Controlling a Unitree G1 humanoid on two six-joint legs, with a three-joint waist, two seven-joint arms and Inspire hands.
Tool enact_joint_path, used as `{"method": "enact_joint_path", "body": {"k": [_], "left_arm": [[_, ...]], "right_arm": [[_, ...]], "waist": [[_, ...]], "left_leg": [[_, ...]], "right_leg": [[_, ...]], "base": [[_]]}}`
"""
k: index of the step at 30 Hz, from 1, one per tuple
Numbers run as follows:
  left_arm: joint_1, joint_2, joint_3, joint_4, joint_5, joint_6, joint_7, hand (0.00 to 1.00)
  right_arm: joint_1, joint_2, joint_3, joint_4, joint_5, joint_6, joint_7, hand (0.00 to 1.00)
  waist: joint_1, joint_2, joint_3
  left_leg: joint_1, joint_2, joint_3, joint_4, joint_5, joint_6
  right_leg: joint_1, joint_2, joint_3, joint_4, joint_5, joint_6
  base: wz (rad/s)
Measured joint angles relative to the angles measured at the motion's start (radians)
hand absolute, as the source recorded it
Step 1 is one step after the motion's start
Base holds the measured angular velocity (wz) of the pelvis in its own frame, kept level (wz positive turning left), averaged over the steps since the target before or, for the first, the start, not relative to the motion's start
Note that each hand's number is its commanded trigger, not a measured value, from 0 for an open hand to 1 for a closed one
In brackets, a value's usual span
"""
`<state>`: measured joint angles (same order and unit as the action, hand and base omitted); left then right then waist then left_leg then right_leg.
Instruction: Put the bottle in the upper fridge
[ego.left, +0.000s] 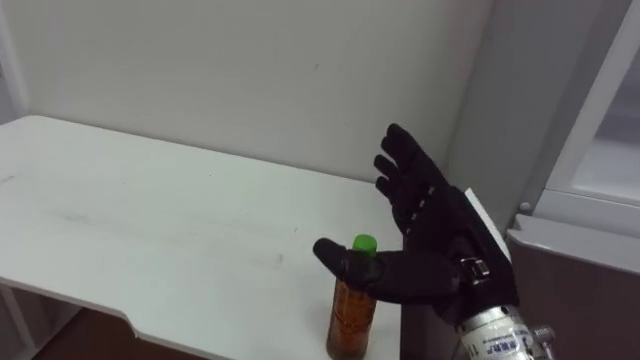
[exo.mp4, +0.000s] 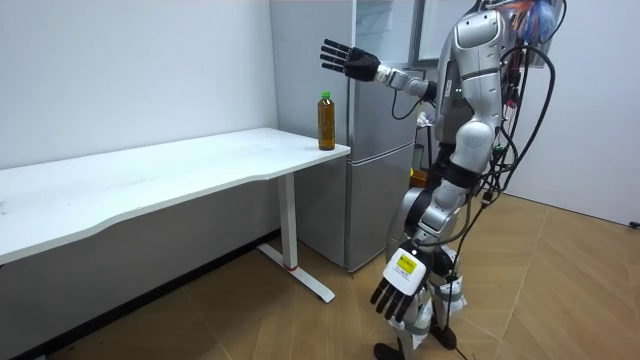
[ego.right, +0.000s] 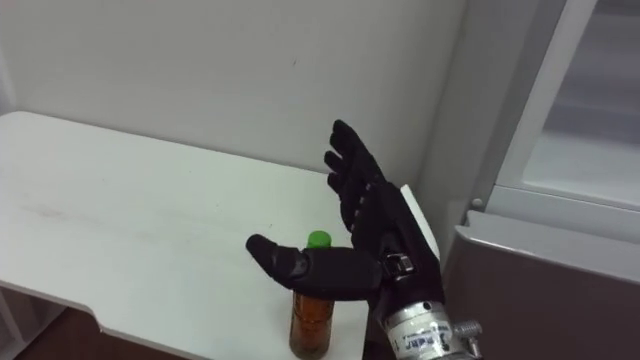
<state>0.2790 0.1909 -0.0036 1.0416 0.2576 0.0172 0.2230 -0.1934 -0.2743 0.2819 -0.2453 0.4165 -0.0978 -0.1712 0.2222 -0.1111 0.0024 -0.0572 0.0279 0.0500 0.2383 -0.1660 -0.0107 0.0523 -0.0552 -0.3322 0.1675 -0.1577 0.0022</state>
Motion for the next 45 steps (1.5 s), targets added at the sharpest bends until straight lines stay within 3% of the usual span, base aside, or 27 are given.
{"method": "enact_joint_path", "body": {"k": [8,22,30,35,41,45], "left_arm": [[0.0,0.005,0.003,-0.001,0.017,0.0,-0.039,0.0],[0.001,0.017,0.01,-0.039,0.019,0.015,-0.038,0.0],[-0.031,0.018,0.009,-0.038,0.018,0.028,-0.035,0.0],[-0.032,0.018,-0.004,-0.032,0.01,0.048,-0.029,0.0],[-0.035,0.005,-0.042,-0.039,0.011,0.049,-0.029,0.0],[-0.035,0.001,-0.044,-0.039,0.01,0.05,-0.029,0.0]], "right_arm": [[-0.002,0.0,-0.002,0.0,-0.035,-0.012,-0.035,0.0],[-0.071,0.0,-0.019,0.131,-0.077,-0.015,-0.156,0.0],[-0.147,0.004,-0.019,0.294,-0.075,-0.015,-0.225,0.0],[-0.152,0.011,-0.017,0.363,-0.071,-0.015,-0.233,0.0],[-0.185,0.011,0.012,0.437,-0.06,-0.016,-0.214,0.0],[-0.185,0.011,0.012,0.441,-0.06,-0.016,-0.206,0.0]], "waist": [[0.002,-0.017,0.0105],[0.007,-0.017,0.0105],[0.034,0.007,0.02],[0.048,0.014,0.0171],[0.057,0.039,0.0138],[0.057,0.042,0.0141]], "left_leg": [[-0.008,-0.005,-0.008,0.002,-0.001,0.001],[-0.055,-0.009,-0.024,0.005,0.002,0.003],[-0.097,-0.006,-0.029,0.022,0.003,0.004],[-0.126,-0.009,-0.045,0.032,0.007,0.006],[-0.131,-0.009,-0.045,0.033,0.009,0.006],[-0.131,-0.009,-0.045,0.033,0.011,0.006]], "right_leg": [[-0.004,-0.003,-0.005,0.0,-0.003,0.004],[-0.035,-0.008,-0.029,0.003,-0.004,0.004],[-0.077,-0.015,-0.065,0.022,-0.001,0.0],[-0.096,-0.017,-0.082,0.025,0.0,-0.001],[-0.106,-0.019,-0.083,0.036,0.0,-0.001],[-0.106,-0.019,-0.083,0.037,0.0,-0.001]], "base": [[0.02],[0.05],[0.02],[0.08],[0.01],[0.0]]}}
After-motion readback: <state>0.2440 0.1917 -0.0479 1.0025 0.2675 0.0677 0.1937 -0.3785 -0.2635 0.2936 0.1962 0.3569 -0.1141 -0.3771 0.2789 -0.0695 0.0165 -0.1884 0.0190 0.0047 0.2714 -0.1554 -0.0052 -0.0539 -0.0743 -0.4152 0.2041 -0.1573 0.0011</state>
